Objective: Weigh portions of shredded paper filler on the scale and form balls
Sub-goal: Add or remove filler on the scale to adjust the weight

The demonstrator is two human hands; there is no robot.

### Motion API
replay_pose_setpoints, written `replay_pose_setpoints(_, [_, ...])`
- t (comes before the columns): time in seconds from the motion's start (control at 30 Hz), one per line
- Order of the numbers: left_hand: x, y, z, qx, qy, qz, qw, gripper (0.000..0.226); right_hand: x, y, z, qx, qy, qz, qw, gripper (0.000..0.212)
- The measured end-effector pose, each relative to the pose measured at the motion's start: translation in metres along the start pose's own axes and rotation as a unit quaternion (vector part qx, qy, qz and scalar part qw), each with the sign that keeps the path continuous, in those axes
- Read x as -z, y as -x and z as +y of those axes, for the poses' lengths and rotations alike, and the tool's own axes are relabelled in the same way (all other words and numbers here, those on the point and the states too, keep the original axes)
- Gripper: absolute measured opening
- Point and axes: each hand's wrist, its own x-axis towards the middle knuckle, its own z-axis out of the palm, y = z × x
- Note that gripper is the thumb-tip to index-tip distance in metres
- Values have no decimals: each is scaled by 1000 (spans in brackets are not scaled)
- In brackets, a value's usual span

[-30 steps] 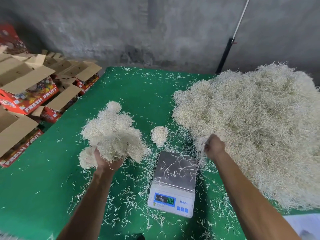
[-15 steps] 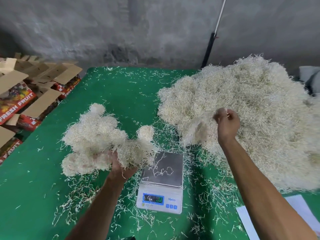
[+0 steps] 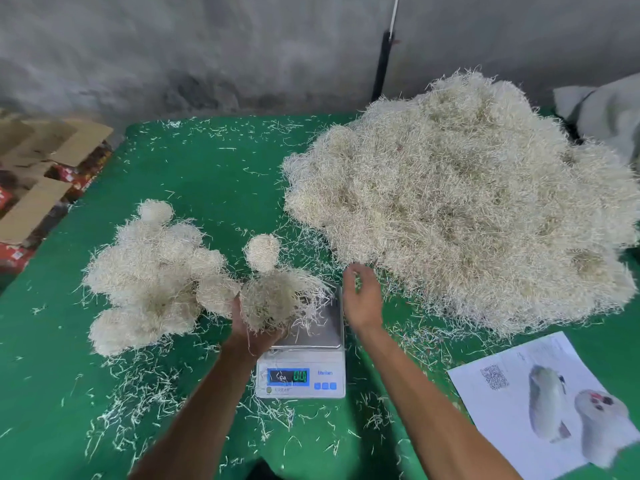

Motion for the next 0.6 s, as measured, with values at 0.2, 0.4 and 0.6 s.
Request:
replay_pose_setpoints(0.2, [15,-17,-9,-11,-49,-15,999,58,-41,35,-25,-188,-221,-309,906,73])
replay_pose_setpoints(0.4, [-13,-5,3,-243,-371,-47,895,40,-59,30,-39,-208,-181,-308,911,134])
replay_pose_setpoints(0.6, [-7,-17,17,-322,-308,-30,895,44,-59,13,-37,-104,-99,-173,974,129])
